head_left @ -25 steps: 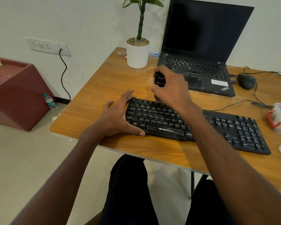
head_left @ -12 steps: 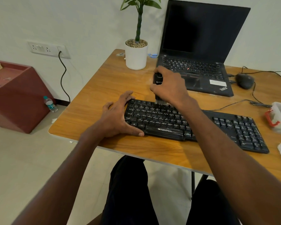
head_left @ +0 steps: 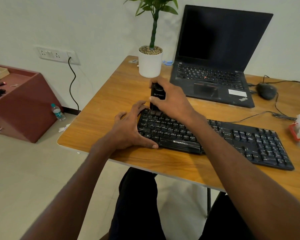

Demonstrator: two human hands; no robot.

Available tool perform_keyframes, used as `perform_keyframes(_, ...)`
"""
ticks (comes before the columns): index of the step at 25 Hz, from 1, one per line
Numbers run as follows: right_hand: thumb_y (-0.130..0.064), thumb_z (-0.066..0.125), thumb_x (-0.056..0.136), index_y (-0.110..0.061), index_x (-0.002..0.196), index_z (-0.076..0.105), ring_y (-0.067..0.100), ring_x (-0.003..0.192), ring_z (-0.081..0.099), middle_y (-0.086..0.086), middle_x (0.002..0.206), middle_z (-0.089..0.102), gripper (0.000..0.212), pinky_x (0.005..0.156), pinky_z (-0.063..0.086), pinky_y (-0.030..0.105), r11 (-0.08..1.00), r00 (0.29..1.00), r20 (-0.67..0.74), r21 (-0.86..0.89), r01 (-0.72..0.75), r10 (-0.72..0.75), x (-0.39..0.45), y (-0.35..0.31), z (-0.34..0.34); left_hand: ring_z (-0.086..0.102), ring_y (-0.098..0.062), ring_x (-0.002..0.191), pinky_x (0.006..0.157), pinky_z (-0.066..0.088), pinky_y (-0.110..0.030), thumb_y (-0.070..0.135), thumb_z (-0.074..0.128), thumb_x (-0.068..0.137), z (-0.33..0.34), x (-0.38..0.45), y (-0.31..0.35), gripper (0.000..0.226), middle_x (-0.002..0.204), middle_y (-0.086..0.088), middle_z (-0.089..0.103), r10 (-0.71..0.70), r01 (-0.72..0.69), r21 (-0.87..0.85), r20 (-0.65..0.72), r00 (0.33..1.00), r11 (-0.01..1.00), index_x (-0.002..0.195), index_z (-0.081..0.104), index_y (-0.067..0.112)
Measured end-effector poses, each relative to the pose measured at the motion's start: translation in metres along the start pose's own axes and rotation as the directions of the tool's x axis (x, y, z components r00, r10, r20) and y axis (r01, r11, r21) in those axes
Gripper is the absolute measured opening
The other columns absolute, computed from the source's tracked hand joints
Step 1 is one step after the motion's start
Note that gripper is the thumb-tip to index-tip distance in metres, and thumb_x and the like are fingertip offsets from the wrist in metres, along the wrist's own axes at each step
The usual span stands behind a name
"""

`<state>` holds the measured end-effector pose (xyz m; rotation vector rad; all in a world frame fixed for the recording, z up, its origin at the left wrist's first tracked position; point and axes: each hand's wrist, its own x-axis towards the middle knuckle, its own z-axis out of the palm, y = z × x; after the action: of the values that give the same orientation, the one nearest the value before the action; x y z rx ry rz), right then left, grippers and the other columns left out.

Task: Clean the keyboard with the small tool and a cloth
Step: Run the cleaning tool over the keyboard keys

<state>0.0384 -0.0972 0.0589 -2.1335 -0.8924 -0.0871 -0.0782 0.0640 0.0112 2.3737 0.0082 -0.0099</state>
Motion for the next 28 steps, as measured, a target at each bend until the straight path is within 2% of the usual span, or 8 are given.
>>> perform_keyframes(5, -0.023, 0.071, 0.092, -0.032, 0.12, 0.056, 0.007, 0.086, 0.066, -0.012, 0.102, 0.063, 0.033, 0.073, 0.06, 0.026, 0.999, 1.0, 0.027, 0.051, 0.012, -0.013, 0.005, -0.006, 0.006, 0.025, 0.008, 0.133, 0.13, 0.0, -0.046, 0.068, 0.097, 0.046, 0.0, 0.0, -0.003, 0.154, 0.162, 0.02, 0.034, 0.002, -0.002, -0.015, 0.007, 1.0, 1.0, 0.163, 0.001, 0.04)
perform_keyframes(9, -0.022, 0.072, 0.092, -0.031, 0.119, 0.056, 0.012, 0.092, 0.068, -0.011, 0.103, 0.063, 0.033, 0.077, 0.063, 0.041, 0.995, 0.998, -0.038, 0.079, -0.055, 0.058, 0.007, -0.007, 0.009, 0.015, 0.023, 0.1, 0.121, 0.003, -0.033, 0.048, 0.102, 0.055, 0.0, -0.002, 0.002, 0.15, 0.139, 0.038, 0.027, -0.013, 0.013, -0.046, 0.0, 1.0, 0.999, 0.164, -0.001, 0.035)
perform_keyframes(12, -0.021, 0.072, 0.088, -0.033, 0.115, 0.059, 0.012, 0.092, 0.068, -0.013, 0.102, 0.062, 0.033, 0.073, 0.064, 0.043, 0.981, 0.99, -0.006, 0.131, -0.142, 0.144, 0.005, -0.005, 0.003, 0.015, 0.016, 0.117, 0.121, 0.002, -0.031, 0.053, 0.102, 0.052, 0.001, 0.0, -0.003, 0.151, 0.144, 0.034, 0.03, -0.011, 0.01, -0.037, -0.018, 1.0, 0.999, 0.163, 0.001, 0.037)
perform_keyframes(16, -0.024, 0.074, 0.083, -0.034, 0.115, 0.06, 0.016, 0.09, 0.065, -0.007, 0.102, 0.065, 0.036, 0.064, 0.055, 0.026, 0.969, 0.98, -0.041, -0.147, -0.198, 0.194, 0.003, 0.003, -0.025, 0.026, 0.002, 0.134, 0.127, -0.001, -0.038, 0.065, 0.098, 0.047, 0.001, 0.003, -0.008, 0.148, 0.155, 0.028, 0.032, 0.007, -0.007, -0.014, -0.012, 1.0, 1.0, 0.161, 0.007, 0.042)
perform_keyframes(19, -0.021, 0.073, 0.09, -0.031, 0.117, 0.06, 0.01, 0.092, 0.066, -0.012, 0.106, 0.062, 0.031, 0.067, 0.062, 0.026, 0.975, 0.979, -0.009, 0.09, -0.201, 0.203, -0.01, 0.007, -0.035, 0.026, 0.003, 0.134, 0.127, 0.0, -0.038, 0.081, 0.09, 0.042, -0.003, 0.002, -0.008, 0.149, 0.16, 0.024, 0.033, 0.009, -0.008, -0.023, 0.042, 0.999, 1.0, 0.161, 0.008, 0.045)
perform_keyframes(22, -0.024, 0.073, 0.094, -0.032, 0.122, 0.058, 0.011, 0.101, 0.066, -0.014, 0.114, 0.06, 0.033, 0.068, 0.065, 0.029, 0.952, 0.973, 0.015, 0.206, -0.227, 0.229, -0.026, 0.017, -0.035, 0.043, -0.008, 0.142, 0.129, 0.007, -0.052, 0.095, 0.052, 0.071, 0.02, 0.007, 0.003, 0.113, 0.16, 0.014, 0.046, -0.04, 0.036, -0.03, -0.168, 0.985, 0.999, 0.161, 0.018, 0.037)
perform_keyframes(24, -0.024, 0.072, 0.094, -0.032, 0.12, 0.058, 0.011, 0.102, 0.067, -0.014, 0.113, 0.061, 0.031, 0.068, 0.065, 0.032, 0.941, 0.967, 0.001, 0.232, -0.247, 0.254, -0.03, 0.022, -0.042, 0.055, -0.015, 0.136, 0.127, 0.013, -0.057, 0.085, 0.025, 0.094, 0.044, 0.011, 0.018, 0.087, 0.151, 0.007, 0.057, -0.097, 0.079, -0.063, -0.376, 0.921, 0.995, 0.159, 0.03, 0.026)
perform_keyframes(28, -0.022, 0.071, 0.088, -0.034, 0.11, 0.059, 0.005, 0.083, 0.064, -0.01, 0.098, 0.064, 0.028, 0.062, 0.053, 0.017, 0.973, 0.973, -0.077, -0.061, -0.221, 0.216, -0.032, 0.026, -0.064, 0.065, -0.019, 0.123, 0.123, 0.022, -0.06, 0.073, 0.017, 0.106, 0.061, 0.017, 0.016, 0.071, 0.133, 0.004, 0.069, -0.07, 0.067, -0.023, -0.471, 0.879, 0.997, 0.151, 0.037, 0.022)
